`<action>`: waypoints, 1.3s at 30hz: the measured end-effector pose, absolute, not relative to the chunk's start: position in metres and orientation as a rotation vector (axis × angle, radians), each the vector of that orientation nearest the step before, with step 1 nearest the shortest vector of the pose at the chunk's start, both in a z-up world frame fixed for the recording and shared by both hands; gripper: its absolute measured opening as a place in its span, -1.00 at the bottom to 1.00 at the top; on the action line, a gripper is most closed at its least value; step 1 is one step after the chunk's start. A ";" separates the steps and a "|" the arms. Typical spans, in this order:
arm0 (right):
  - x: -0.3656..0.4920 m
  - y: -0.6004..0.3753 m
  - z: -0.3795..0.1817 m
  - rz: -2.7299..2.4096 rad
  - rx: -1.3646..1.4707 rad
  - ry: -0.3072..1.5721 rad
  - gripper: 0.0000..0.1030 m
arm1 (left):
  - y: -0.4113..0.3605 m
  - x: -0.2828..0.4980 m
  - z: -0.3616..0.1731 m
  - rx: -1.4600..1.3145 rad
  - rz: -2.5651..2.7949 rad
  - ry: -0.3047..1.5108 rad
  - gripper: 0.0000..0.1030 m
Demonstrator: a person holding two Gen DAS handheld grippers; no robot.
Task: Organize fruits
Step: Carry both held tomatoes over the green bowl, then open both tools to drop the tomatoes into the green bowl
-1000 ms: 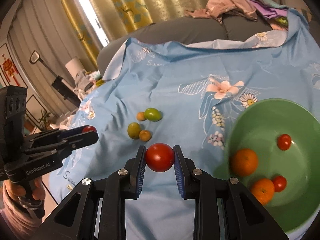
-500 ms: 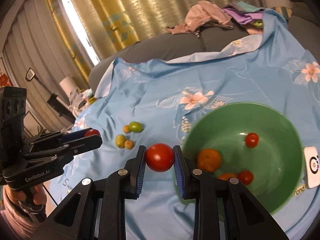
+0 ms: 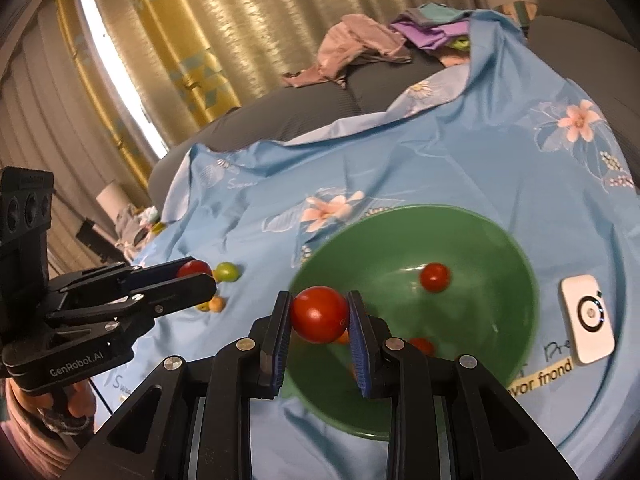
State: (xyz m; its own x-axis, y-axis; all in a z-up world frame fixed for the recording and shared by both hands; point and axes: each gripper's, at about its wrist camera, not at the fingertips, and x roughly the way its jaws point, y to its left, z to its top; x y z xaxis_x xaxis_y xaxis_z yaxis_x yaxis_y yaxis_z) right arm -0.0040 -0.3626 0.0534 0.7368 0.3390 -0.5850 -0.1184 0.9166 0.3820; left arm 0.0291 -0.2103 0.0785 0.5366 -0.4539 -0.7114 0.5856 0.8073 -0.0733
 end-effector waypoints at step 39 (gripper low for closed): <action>0.008 -0.400 0.019 0.128 0.383 0.786 -0.43 | -0.274 0.062 0.026 0.288 -0.684 0.924 -0.46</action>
